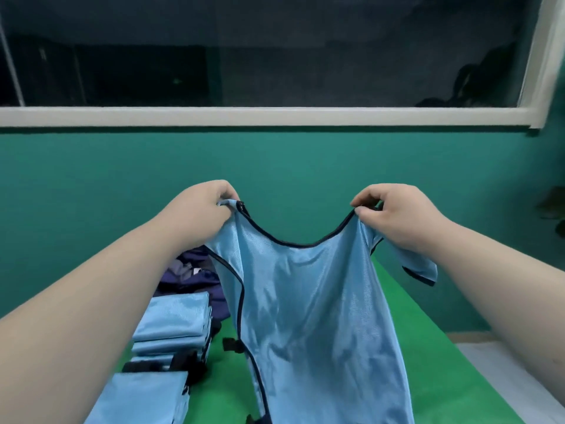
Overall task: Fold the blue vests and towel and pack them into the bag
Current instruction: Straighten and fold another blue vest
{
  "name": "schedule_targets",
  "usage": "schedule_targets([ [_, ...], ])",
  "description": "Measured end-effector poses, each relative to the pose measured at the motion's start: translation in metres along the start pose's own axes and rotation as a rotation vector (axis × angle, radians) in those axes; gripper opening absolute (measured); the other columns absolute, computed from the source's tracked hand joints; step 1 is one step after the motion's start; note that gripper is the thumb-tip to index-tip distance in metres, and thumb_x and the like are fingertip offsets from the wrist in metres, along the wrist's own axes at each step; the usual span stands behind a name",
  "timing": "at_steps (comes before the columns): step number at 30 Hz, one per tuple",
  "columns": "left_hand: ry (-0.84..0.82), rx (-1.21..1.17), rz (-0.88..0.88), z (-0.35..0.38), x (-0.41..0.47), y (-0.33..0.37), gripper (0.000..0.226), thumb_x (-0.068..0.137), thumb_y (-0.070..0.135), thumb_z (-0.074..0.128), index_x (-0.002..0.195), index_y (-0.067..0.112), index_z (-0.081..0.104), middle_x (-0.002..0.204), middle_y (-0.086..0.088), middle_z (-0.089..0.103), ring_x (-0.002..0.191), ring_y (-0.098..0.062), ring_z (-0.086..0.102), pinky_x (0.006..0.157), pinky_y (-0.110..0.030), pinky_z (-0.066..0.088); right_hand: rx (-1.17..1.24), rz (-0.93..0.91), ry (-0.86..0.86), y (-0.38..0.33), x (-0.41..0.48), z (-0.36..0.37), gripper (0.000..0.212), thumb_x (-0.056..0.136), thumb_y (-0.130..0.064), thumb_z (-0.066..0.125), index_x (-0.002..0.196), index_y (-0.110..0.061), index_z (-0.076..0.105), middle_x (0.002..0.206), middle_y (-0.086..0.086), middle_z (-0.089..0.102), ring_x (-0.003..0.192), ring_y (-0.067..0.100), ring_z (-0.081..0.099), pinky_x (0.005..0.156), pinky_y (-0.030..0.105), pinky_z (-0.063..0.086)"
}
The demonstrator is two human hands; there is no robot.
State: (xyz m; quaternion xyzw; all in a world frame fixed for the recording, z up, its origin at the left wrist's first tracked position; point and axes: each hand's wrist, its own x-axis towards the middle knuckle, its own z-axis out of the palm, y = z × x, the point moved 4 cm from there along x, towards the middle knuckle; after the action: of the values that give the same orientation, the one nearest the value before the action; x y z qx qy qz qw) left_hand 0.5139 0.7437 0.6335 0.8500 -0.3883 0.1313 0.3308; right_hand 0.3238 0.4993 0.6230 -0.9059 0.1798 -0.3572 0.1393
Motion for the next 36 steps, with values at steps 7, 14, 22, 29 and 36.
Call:
schedule_targets([
  [7, 0.088, -0.012, 0.058, -0.070, -0.035, 0.034, 0.023, 0.090, 0.010, 0.052, 0.083, 0.030, 0.063, 0.079, -0.001, 0.065, 0.062, -0.016, 0.049, 0.055, -0.028, 0.038, -0.002, -0.074, 0.084, -0.039, -0.022, -0.063, 0.009, 0.089, -0.025, 0.068, 0.092, -0.032, 0.073, 0.088, -0.022, 0.067, 0.075, -0.019, 0.055, 0.065, -0.002, 0.035],
  [14, 0.175, 0.065, 0.117, -0.115, -0.058, 0.056, 0.025, 0.092, 0.011, 0.050, 0.085, 0.030, 0.064, 0.077, -0.002, 0.064, 0.055, -0.017, 0.046, 0.048, -0.026, 0.037, -0.010, -0.102, 0.137, -0.065, -0.038, -0.108, 0.008, 0.089, -0.025, 0.069, 0.092, -0.032, 0.073, 0.084, -0.020, 0.067, 0.074, -0.007, 0.058, 0.063, 0.000, 0.036],
  [22, 0.093, 0.130, 0.121, -0.071, -0.031, 0.029, 0.028, 0.092, 0.010, 0.049, 0.084, 0.032, 0.065, 0.078, 0.002, 0.065, 0.060, -0.019, 0.052, 0.052, -0.028, 0.040, -0.012, -0.081, 0.048, -0.050, -0.024, -0.064, 0.009, 0.088, -0.029, 0.069, 0.090, -0.038, 0.070, 0.084, -0.019, 0.067, 0.074, -0.006, 0.058, 0.062, 0.002, 0.036],
  [29, 0.020, 0.166, 0.100, 0.023, 0.028, -0.025, 0.029, 0.089, 0.008, 0.047, 0.087, 0.030, 0.065, 0.086, 0.005, 0.065, 0.070, -0.015, 0.056, 0.057, -0.028, 0.041, -0.108, -0.022, -0.062, 0.001, 0.013, 0.027, 0.012, 0.090, -0.029, 0.065, 0.099, -0.031, 0.072, 0.091, -0.013, 0.069, 0.087, 0.010, 0.062, 0.079, 0.023, 0.045],
  [36, 0.140, 0.165, 0.068, 0.111, 0.117, -0.070, 0.026, 0.091, 0.009, 0.045, 0.093, 0.026, 0.064, 0.081, 0.009, 0.059, 0.066, -0.010, 0.051, 0.053, -0.029, 0.036, -0.186, 0.081, -0.032, 0.077, 0.083, 0.123, 0.019, 0.092, -0.029, 0.057, 0.107, -0.029, 0.069, 0.095, -0.011, 0.068, 0.092, 0.017, 0.061, 0.083, 0.032, 0.052],
])
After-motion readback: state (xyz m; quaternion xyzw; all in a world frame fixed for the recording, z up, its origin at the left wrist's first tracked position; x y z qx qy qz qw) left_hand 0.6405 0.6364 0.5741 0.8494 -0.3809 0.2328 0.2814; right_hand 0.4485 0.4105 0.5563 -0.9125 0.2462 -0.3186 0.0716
